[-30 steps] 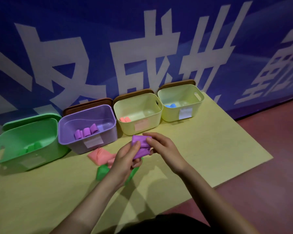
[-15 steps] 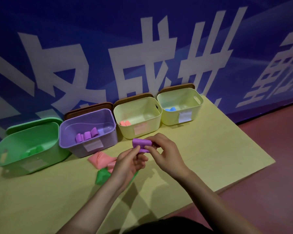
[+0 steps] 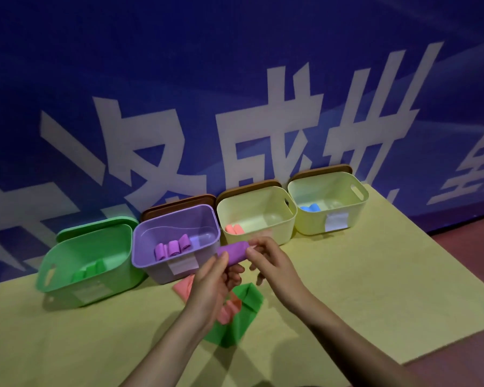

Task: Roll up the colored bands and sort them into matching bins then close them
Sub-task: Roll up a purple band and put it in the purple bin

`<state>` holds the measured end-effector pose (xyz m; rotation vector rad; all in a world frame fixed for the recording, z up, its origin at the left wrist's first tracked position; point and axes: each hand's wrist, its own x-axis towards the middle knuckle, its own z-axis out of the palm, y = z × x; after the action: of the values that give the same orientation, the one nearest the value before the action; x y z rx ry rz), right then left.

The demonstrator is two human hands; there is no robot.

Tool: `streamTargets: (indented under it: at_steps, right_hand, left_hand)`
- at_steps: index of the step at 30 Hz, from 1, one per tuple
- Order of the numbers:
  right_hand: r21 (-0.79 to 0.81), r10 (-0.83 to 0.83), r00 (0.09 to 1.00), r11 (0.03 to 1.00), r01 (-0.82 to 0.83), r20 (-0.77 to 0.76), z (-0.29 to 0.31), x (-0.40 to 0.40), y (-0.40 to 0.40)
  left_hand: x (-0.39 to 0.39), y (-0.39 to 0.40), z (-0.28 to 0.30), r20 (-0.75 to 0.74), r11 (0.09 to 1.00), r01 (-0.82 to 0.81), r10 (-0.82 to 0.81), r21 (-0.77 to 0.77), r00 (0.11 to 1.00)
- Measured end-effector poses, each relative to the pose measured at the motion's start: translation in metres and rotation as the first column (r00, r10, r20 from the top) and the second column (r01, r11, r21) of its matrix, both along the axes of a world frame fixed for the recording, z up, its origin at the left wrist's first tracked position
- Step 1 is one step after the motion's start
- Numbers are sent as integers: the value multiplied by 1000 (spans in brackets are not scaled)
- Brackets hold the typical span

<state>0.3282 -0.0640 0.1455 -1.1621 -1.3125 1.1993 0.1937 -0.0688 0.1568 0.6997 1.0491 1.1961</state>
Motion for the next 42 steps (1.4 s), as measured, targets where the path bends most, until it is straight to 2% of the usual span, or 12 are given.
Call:
streamTargets:
  at_steps: [4,8,13,17,20,22,25,28,32,36,42]
  right_hand:
    - [-54,92,996,994,-92,-18,4,-13,0]
    - [-99,65,996,993,-72,-66,6,-16,-2]
    - [-119,57,992,990,-70,-112,3,-12,-10]
    - [-90,59,987,993,-73,-149,-5,-6,-21]
    - [-143,20,985,989,-45,-173,-12,-8,-26]
    - [-169,15,985,985,-44,-170,-13,-10,-28]
    - [-189,50,985,979,-81,-163,-15,-20,-24]
    - [-187,95,987,975,-119,-131,-23,-39,-19]
    - [-166,147,988,974,-153,-52,-23,-81,-10]
    - [-129,201,978,973,-192,60,-30,-126,0]
    - [-139,351,916,934,-329,193,-42,-183,1]
  left_hand:
    - [0,-1,-1,-60,998,20,-16,61,998]
    - [1,-4,-5,-131,998,45,-38,52,991]
    - [-7,-12,-11,-400,973,203,-145,108,905]
    - [-11,-13,-17,-425,938,336,-271,83,863]
    - [-9,-16,-26,-362,938,346,-328,-14,873]
    - [-6,-23,-32,-277,956,290,-291,-48,916]
    - [-2,-33,-40,-112,993,107,-112,-48,987]
    - [-2,-43,-43,68,983,-121,131,-139,989]
    - [-25,-42,-39,262,912,-266,352,-313,899]
    - [-60,-43,-39,428,840,-285,492,-461,758]
    - [-116,-54,-52,606,802,-253,581,-541,543]
